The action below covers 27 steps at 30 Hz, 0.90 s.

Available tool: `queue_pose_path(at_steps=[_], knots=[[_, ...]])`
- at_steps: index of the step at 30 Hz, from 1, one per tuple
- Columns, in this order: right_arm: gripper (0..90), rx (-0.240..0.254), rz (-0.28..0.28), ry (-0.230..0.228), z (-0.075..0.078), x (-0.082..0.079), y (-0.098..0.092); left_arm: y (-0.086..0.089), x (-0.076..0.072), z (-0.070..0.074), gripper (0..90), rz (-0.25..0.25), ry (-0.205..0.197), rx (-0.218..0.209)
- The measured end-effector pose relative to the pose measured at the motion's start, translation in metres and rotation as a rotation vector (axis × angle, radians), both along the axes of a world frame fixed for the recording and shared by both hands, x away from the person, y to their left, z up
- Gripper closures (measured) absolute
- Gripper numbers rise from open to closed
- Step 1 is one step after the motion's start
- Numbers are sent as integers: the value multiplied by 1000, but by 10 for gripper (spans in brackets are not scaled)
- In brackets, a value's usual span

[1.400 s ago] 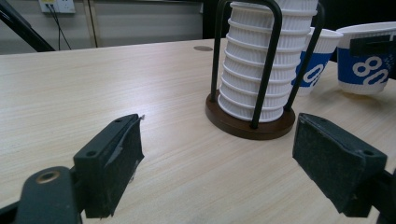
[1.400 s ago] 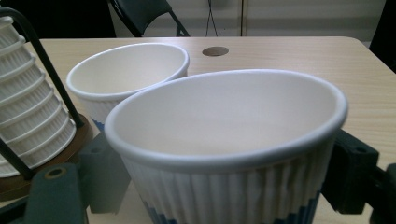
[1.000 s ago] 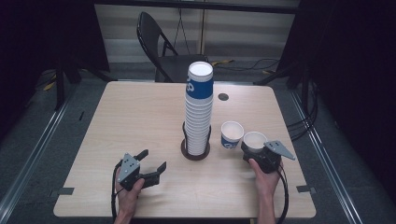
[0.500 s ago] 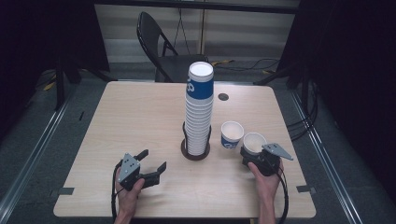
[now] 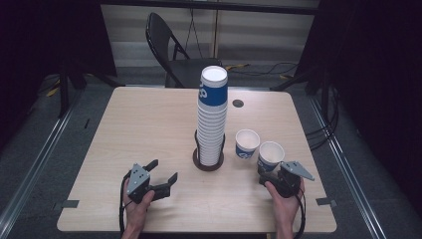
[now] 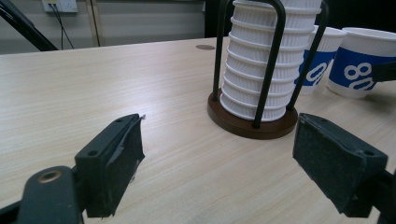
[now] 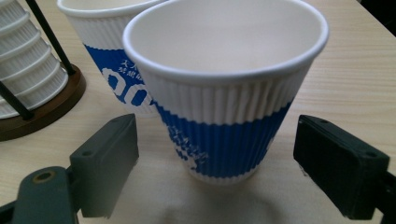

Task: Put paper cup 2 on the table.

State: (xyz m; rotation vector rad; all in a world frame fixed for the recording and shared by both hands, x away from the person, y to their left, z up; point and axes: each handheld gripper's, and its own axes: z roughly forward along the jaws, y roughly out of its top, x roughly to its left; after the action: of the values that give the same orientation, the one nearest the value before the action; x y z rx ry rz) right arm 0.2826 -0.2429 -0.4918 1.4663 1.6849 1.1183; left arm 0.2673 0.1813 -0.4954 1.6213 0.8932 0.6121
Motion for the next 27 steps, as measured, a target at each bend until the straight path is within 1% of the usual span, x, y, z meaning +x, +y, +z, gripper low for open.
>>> queue_pose_path(at_steps=[3,4,7,12,15,18,20,22,24,27], knots=[[142,26,4,-25,1,-8,2,-1,0,0,160,13,2,9],[142,30,11,-42,1,-10,3,-1,0,0,159,24,4,13],[143,38,9,-52,2,-17,8,-3,-1,0,160,28,10,17],[152,45,31,-70,4,-26,18,-4,-3,1,160,37,10,33],[154,54,48,-99,6,-28,25,-5,-3,1,160,35,9,31],[159,58,66,-113,6,-30,32,-5,-5,0,160,35,5,27],[160,57,75,-93,6,-32,37,-6,-7,0,160,40,0,27],[160,61,84,-98,6,-35,42,-6,-7,0,160,40,-1,28],[163,54,105,-120,7,-40,47,-6,-8,0,160,45,-3,28],[165,66,132,-144,10,-44,57,-7,-9,0,160,45,3,21]])
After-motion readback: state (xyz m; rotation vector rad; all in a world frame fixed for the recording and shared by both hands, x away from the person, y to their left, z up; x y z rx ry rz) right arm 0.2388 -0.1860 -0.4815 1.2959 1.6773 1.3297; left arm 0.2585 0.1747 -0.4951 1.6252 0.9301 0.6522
